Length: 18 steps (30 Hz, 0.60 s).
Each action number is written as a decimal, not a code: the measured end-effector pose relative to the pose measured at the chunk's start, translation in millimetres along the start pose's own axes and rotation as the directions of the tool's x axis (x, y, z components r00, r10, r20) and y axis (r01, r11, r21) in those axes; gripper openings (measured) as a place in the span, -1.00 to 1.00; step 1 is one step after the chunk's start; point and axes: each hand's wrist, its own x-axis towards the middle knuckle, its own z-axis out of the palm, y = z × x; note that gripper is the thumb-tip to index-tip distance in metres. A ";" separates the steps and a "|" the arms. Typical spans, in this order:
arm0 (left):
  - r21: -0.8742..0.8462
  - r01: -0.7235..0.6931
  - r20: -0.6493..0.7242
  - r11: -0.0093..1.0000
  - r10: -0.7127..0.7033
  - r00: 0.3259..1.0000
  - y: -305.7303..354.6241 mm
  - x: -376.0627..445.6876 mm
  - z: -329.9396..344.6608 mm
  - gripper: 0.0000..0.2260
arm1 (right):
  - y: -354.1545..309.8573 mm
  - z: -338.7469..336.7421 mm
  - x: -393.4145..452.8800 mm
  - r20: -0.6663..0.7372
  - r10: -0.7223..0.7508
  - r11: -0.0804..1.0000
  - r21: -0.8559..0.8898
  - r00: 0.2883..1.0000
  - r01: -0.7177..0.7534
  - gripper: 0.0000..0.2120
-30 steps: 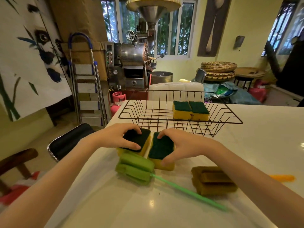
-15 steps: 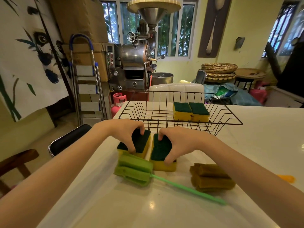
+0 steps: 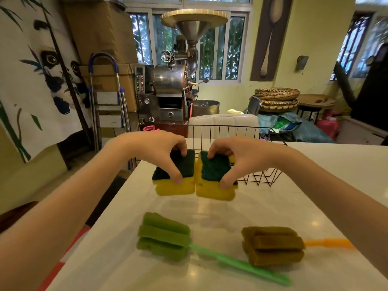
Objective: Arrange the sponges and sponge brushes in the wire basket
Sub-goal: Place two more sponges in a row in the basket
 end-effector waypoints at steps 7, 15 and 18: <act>0.032 -0.015 -0.100 0.999 0.018 0.995 1.1 23.0 -32.2 -0.54 | 11.2 -34.3 10.5 -0.118 -0.012 0.999 -0.046 0.993 0.006 -0.49; 0.037 -0.032 -0.147 0.999 0.037 0.988 -19.2 78.6 -51.5 -0.50 | 38.1 -61.2 40.2 -0.196 0.043 0.995 -0.079 0.980 -0.059 -0.43; 0.028 -0.005 -0.125 1.000 0.008 0.992 -34.4 104.4 -50.2 -0.48 | 52.6 -65.6 56.2 -0.213 0.062 0.993 -0.082 0.975 -0.082 -0.43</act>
